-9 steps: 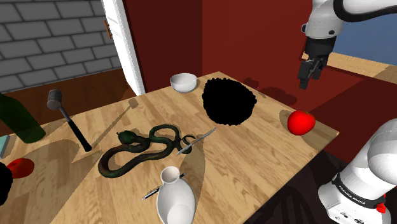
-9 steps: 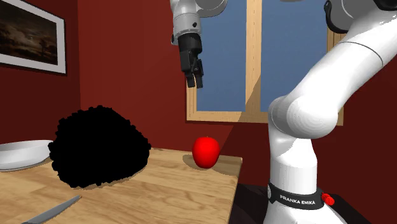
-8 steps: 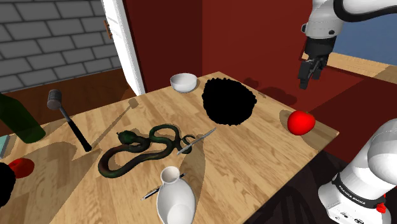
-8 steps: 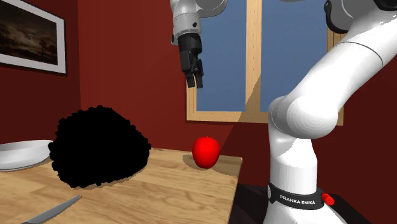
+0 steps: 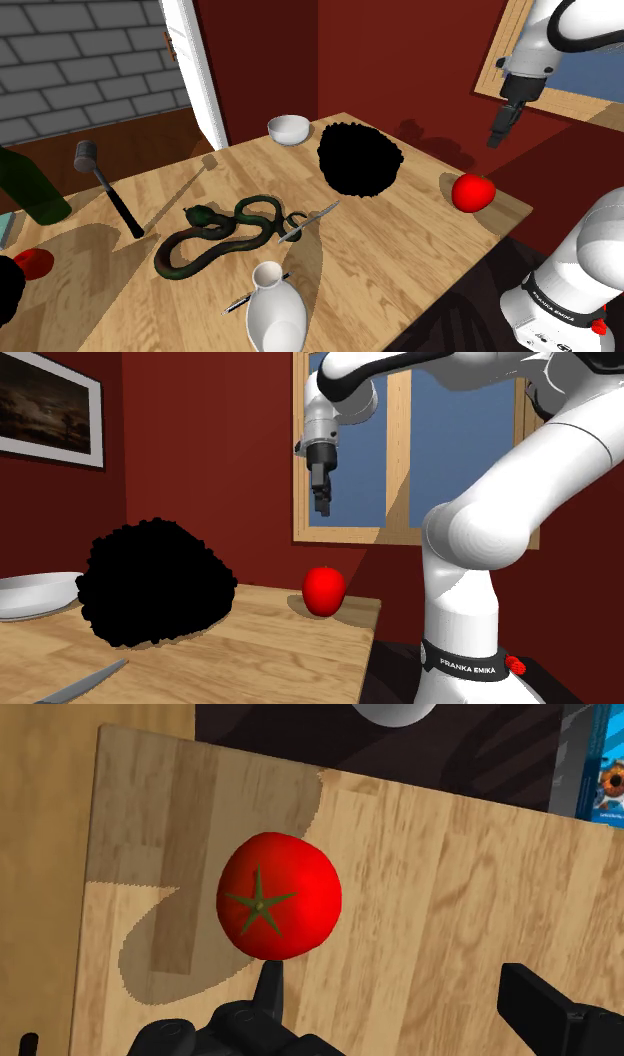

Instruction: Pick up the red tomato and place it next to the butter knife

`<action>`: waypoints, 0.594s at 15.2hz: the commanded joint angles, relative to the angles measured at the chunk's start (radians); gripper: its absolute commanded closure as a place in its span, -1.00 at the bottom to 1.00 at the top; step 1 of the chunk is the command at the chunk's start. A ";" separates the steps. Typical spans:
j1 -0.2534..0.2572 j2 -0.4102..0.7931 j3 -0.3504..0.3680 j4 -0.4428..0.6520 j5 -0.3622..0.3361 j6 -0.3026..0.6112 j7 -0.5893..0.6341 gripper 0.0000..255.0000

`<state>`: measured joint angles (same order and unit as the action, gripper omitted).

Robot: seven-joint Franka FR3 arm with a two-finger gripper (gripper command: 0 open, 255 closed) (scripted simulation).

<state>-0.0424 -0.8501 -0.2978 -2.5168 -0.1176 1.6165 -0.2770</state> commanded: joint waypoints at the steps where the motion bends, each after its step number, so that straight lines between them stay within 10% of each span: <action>1: -0.004 -0.004 -0.090 -0.034 -0.009 0.043 -0.096 -1.00; 9: 0.047 0.122 -0.444 -0.053 -0.008 0.185 -0.444 -1.00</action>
<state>-0.0064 -0.7497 -0.7073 -2.5758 -0.1270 1.7867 -0.6867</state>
